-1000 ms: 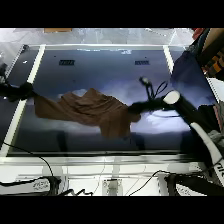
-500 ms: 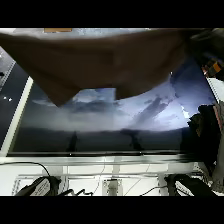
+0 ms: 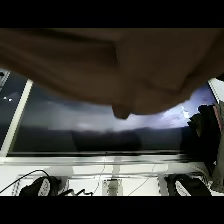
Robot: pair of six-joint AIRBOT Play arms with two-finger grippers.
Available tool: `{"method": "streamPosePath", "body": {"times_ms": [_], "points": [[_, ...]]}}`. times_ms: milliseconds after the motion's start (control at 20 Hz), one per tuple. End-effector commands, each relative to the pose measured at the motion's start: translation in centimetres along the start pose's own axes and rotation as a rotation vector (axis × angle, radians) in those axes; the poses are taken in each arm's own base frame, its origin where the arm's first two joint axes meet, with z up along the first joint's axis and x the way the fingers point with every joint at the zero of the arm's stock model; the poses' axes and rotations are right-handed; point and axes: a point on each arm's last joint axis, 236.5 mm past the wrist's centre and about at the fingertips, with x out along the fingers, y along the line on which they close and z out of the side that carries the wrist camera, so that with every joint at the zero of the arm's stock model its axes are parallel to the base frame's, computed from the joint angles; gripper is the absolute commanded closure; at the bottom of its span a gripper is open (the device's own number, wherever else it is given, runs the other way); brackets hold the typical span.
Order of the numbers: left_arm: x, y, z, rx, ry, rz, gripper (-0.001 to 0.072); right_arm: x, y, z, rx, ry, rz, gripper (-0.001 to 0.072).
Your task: Fold the clothes and pants, and hang the long-sleeved shirts on hangers.
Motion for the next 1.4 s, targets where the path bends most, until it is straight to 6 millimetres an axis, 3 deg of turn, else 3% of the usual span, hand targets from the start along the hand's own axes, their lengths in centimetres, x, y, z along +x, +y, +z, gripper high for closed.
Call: {"method": "streamPosePath", "body": {"times_ms": [0, 100, 200, 300, 400, 550, 700, 800, 950, 1100, 1150, 1200, 1250, 1300, 1350], "points": [[-2.3, 0.8, 2.5, 0.169, -0.05, 0.076, 0.0689, -2.5, 1.3, 2.6, 0.031, -0.078, 0.009, 0.0699], [-0.7, 1.6, -1.3, 0.157, 0.06, 0.068, 0.069, -0.9, 0.4, 1.6, 0.046, -0.056, 0.002, 0.0699], [1.3, 2.0, -9.1, 0.092, 0.291, 0.021, 0.0689, 2.5, -0.9, -2.0, 0.101, 0.045, 0.012, 0.0699], [2.5, 2.2, -18.9, 0.006, 0.573, -0.041, 0.0689, 6.8, -2.6, -8.6, 0.178, 0.224, 0.019, 0.0699], [3.1, 1.5, -28.7, -0.063, 0.82, -0.111, 0.069, 10.5, -4.1, -17.2, 0.23, 0.45, 0.037, 0.0699], [2.9, -2.6, -42.9, -0.023, 1.099, -0.309, 0.0689, 14.4, -4.7, -30.7, 0.363, 0.762, 0.101, 0.0699], [2.5, -6.0, -54.6, 0.075, 1.208, -0.455, 0.069, 17.6, -6.2, -40.9, 0.455, 0.898, 0.08, 0.0699], [2.8, -6.7, -60.4, 0.081, 1.221, -0.434, 0.069, 19.5, -7.6, -46.1, 0.489, 0.914, 0.031, 0.0699], [3.2, -6.9, -65.4, 0.093, 1.207, -0.389, 0.069, 21.7, -9.8, -50.5, 0.503, 0.877, -0.05, 0.0699], [3.6, -7.0, -66.5, 0.098, 1.184, -0.37, 0.0689, 23.1, -11.6, -51.5, 0.496, 0.816, -0.111, 0.0667], [3.6, -7.1, -66.5, 0.098, 1.184, -0.371, 0.0658, 23.1, -11.6, -51.5, 0.507, 0.814, -0.118, 0.0466], [3.5, -7.2, -66.3, 0.096, 1.187, -0.375, 0.0455, 22.9, -11.8, -51.6, 0.541, 0.822, -0.137, 0.0315], [3.4, -7.3, -66.0, 0.093, 1.194, -0.384, 0.0167, 22.3, -12.0, -51.7, 0.553, 0.843, -0.148, 0.031], [3.3, -7.3, -65.2, 0.079, 1.203, -0.385, 0.0067, 21.3, -12.5, -51.9, 0.544, 0.877, -0.154, 0.031], [3.1, -7.0, -64.2, 0.073, 1.215, -0.388, 0.0067, 20.0, -13.1, -52.1, 0.532, 0.923, -0.157, 0.0311]]}}
